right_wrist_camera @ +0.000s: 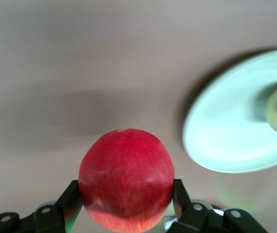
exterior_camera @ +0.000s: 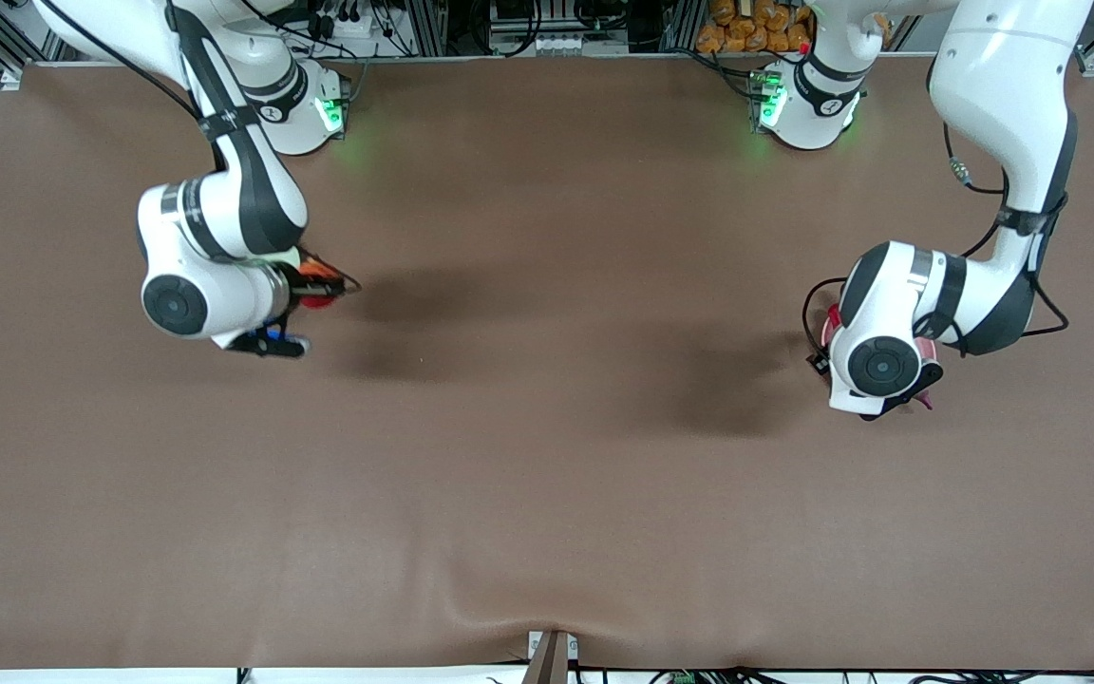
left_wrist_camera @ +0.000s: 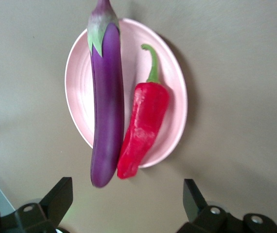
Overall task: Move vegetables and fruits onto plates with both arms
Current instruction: 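Lower the chili onto the pink plate while the right gripper lowers the apple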
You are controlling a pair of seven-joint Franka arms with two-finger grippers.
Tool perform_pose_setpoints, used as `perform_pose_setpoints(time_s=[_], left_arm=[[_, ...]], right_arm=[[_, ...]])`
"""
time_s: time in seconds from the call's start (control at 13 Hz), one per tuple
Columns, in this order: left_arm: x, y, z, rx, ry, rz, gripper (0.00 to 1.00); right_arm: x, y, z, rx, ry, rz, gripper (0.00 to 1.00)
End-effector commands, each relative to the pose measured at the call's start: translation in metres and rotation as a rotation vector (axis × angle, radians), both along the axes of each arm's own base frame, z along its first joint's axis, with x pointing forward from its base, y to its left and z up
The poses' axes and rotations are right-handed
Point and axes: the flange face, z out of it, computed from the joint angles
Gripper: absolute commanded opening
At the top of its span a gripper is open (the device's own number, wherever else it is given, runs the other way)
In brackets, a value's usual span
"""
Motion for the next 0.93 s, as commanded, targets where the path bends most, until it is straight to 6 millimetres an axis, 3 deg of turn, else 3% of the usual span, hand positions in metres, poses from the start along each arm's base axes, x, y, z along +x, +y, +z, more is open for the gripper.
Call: perform_pose_setpoints(time_s=[0.0, 0.31, 0.54, 0.69, 0.77, 0.85], left_arm=[[0.002, -0.029, 0.049, -0.021, -0.06, -0.049, 1.0], [0.003, -0.05, 0.152, -0.079, -0.166, -0.081, 1.0], [-0.006, -0.04, 0.228, -0.146, -0.136, -0.167, 1.0], [-0.019, -0.017, 0.268, -0.198, -0.136, -0.223, 1.0], [-0.02, -0.004, 0.282, -0.229, -0.145, -0.259, 1.0], [-0.015, 0.011, 0.297, -0.259, -0.162, -0.29, 1.0]], right_arm=[[-0.022, -0.052, -0.004, 0.034, 0.01, 0.025, 0.0], [-0.038, -0.088, -0.034, 0.0, -0.008, 0.066, 0.0], [-0.035, -0.099, -0.055, -0.002, -0.045, 0.05, 0.0], [-0.035, -0.105, -0.057, 0.003, -0.046, 0.071, 0.0], [-0.035, -0.105, -0.061, 0.004, -0.04, 0.072, 0.09], [-0.034, -0.106, -0.063, 0.004, -0.034, 0.071, 0.55]])
